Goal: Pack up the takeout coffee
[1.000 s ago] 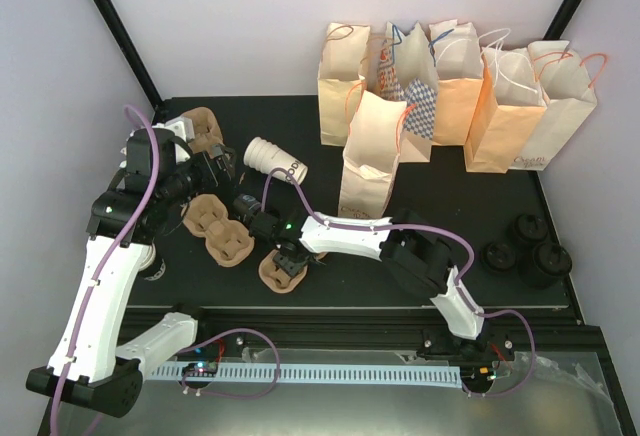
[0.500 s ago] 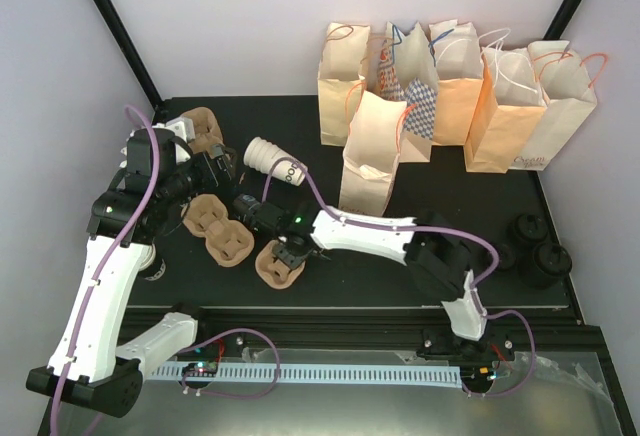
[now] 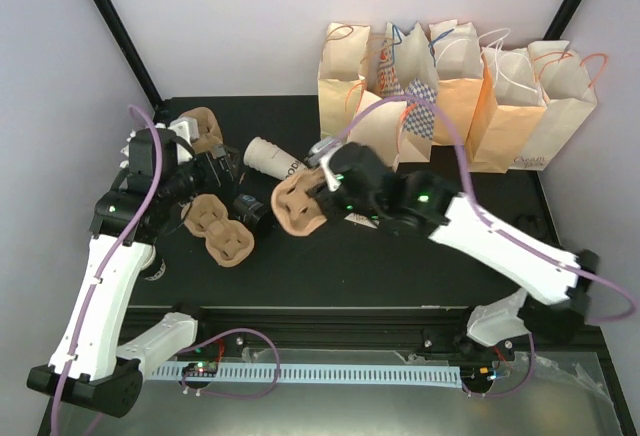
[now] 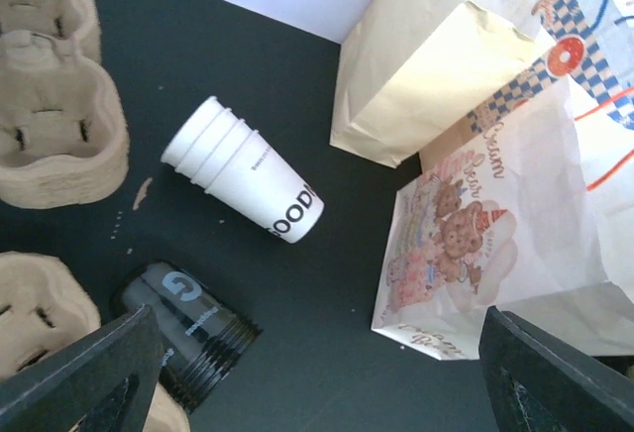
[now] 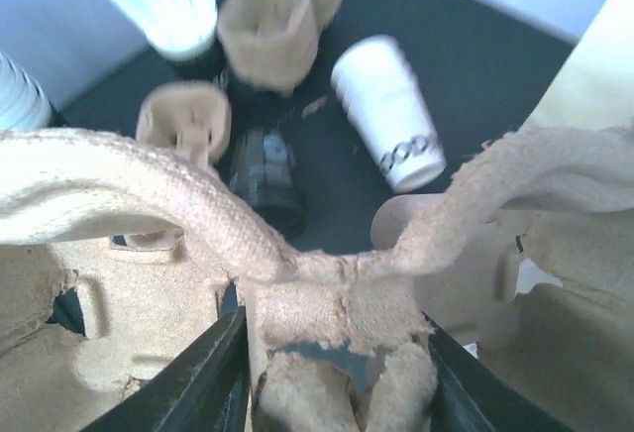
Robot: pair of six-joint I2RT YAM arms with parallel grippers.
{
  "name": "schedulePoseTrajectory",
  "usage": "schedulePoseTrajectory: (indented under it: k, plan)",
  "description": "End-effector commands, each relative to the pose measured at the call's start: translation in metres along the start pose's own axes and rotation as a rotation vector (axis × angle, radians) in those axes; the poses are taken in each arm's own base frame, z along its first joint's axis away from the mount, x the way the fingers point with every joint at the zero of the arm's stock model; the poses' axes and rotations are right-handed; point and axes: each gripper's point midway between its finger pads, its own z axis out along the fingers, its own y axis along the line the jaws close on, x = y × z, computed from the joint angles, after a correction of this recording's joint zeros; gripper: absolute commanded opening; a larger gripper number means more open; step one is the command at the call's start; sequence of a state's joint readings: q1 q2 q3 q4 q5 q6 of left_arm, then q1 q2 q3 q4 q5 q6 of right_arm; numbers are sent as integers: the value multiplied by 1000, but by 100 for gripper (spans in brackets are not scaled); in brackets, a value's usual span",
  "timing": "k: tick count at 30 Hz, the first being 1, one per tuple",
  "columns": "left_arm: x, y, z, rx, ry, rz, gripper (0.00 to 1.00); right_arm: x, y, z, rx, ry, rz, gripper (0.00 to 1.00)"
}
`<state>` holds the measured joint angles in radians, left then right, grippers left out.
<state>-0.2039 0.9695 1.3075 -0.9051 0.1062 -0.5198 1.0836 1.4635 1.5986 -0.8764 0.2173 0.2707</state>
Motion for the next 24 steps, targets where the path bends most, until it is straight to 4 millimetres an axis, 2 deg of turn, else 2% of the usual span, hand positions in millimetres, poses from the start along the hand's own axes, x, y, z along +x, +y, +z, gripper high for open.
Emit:
schedulePoseTrajectory:
  k: [1,6,12,13,18,24]
  plan:
    - [6,-24,17,148,44,2,89,-45,-28,-66,16,-240,39,43]
    - [25,-64,49,288,161,2,85,-70,-64,-124,32,-408,142,43]
    - [39,-129,86,327,261,149,86,-80,-93,-175,58,-556,271,43]
    - [42,-136,97,318,280,169,85,-81,-95,-180,53,-573,282,43]
    - [37,-170,124,317,297,254,85,-82,-105,-200,53,-630,333,44]
    - [37,-202,145,358,313,313,85,-83,-119,-227,89,-710,403,43]
